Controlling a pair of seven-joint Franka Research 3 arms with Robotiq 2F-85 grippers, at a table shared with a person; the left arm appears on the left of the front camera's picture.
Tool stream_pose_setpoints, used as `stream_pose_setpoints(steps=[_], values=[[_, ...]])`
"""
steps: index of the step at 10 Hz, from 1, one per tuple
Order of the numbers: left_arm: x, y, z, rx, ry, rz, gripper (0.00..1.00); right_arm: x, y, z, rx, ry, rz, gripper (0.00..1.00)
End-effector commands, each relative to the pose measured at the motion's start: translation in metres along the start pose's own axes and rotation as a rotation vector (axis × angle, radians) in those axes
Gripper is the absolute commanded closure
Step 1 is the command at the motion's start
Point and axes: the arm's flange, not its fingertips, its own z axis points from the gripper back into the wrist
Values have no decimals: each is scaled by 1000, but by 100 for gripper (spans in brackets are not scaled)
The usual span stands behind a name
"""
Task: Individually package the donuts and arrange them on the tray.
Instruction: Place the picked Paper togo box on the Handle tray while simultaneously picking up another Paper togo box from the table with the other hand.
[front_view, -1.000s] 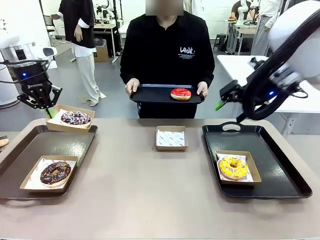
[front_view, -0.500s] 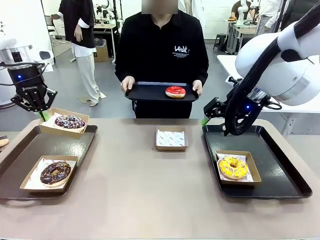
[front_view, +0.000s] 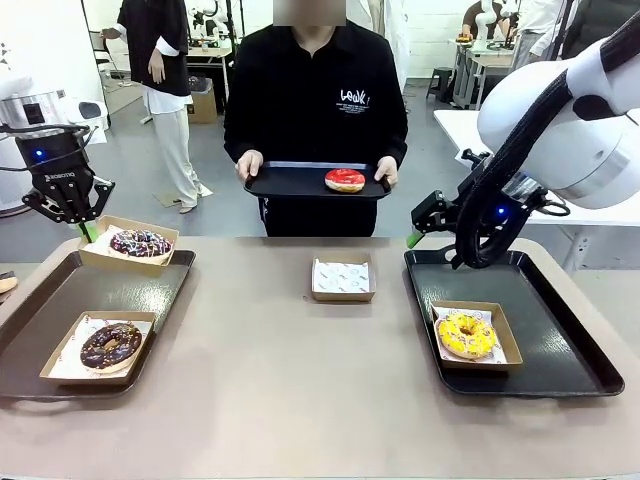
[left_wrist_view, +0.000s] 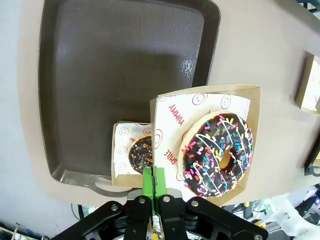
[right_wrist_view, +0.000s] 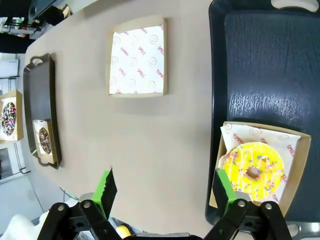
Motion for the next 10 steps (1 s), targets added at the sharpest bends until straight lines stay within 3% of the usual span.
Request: stream_pose_setpoints(steps=[1, 2, 3, 4, 6, 8, 10], values=[[0, 1, 1, -13, -2, 7, 99, 0, 0, 0, 0, -1, 0, 0], [0, 0, 0, 0, 0, 0, 99, -2, 16, 10, -67, 71, -18, 0], [2, 2, -3, 40, -38, 7, 99, 6, 34, 14, -132, 60, 32, 0], [6, 10, -5, 61, -63, -3, 99, 19, 53, 17, -203, 53, 7, 0], [16, 25, -9, 59, -86, -20, 99, 63, 71, 7, -302, 144, -7, 0], [32, 37, -15, 54, -91, -41, 99, 103, 86, -17, -342, 194, -53, 0], [49, 52, -21, 50, -123, -70, 99, 117, 103, -47, -330, 193, 2, 0]])
